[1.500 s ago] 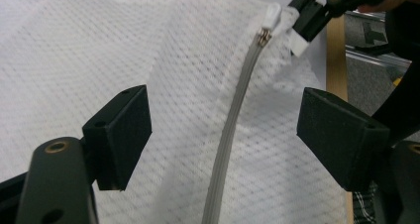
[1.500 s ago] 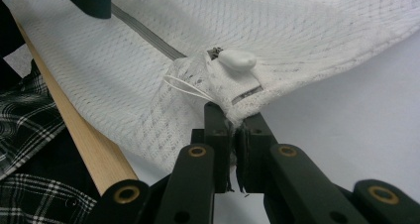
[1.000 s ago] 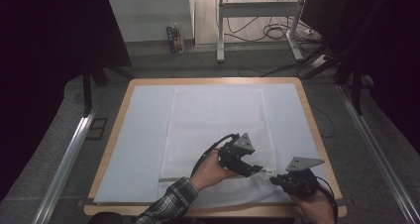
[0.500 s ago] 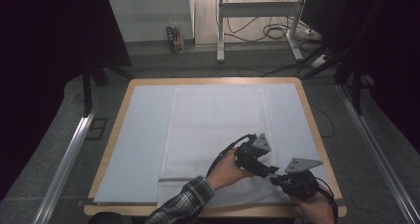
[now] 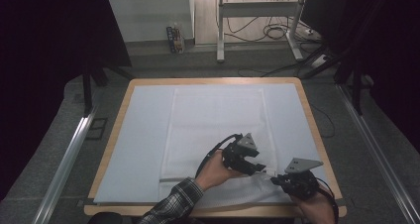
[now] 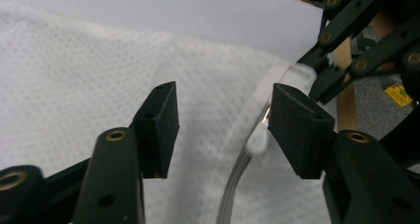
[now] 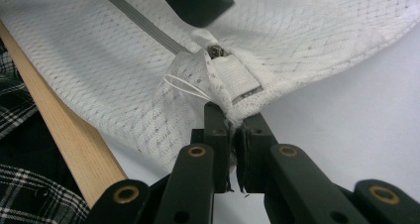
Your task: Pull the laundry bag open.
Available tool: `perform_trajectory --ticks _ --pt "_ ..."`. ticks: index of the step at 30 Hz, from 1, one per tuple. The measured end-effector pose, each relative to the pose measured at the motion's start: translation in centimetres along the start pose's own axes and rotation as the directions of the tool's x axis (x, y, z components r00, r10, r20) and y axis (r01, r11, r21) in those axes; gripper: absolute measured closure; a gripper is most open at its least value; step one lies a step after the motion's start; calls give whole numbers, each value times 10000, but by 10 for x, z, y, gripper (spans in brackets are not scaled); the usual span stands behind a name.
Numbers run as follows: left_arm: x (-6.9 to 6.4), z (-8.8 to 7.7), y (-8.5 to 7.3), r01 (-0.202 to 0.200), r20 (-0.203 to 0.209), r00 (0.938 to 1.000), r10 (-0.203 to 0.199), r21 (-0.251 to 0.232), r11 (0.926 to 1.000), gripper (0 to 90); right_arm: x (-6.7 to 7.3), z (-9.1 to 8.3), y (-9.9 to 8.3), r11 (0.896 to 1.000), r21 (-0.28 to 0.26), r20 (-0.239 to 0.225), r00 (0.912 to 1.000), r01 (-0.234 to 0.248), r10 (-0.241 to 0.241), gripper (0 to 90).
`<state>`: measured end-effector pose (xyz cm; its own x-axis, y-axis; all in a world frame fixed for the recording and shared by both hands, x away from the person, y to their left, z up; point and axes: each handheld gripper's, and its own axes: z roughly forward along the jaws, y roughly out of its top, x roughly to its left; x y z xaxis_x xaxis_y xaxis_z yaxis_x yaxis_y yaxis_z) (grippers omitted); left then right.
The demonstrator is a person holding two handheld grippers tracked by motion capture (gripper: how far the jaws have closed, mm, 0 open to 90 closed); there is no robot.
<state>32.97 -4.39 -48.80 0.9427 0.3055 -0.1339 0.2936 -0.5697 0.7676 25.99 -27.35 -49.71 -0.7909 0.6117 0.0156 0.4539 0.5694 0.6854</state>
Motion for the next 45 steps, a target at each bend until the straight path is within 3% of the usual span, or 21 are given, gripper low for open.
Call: perform_trajectory --ticks 9,12,18,30,45 --pt "3 -2 -12 -296 779 9966 276 248 9993 557 1 -3 0 9998 -162 202 9997 134 -131 837" --pt "2 3 -13 -779 1197 9903 700 628 9950 560 2 -3 1 9997 -179 253 9995 173 -169 837" --pt "-2 8 -11 -1042 1505 9843 923 733 9918 597 3 -3 1 9996 -143 294 9993 253 -249 837" --pt "-1 4 -9 -831 1778 9818 665 872 9927 718 4 -1 1 9993 36 417 9984 372 -373 834" --pt "0 4 -7 -506 2155 9759 326 785 9956 714 4 0 0 9991 194 474 9981 385 -394 832"
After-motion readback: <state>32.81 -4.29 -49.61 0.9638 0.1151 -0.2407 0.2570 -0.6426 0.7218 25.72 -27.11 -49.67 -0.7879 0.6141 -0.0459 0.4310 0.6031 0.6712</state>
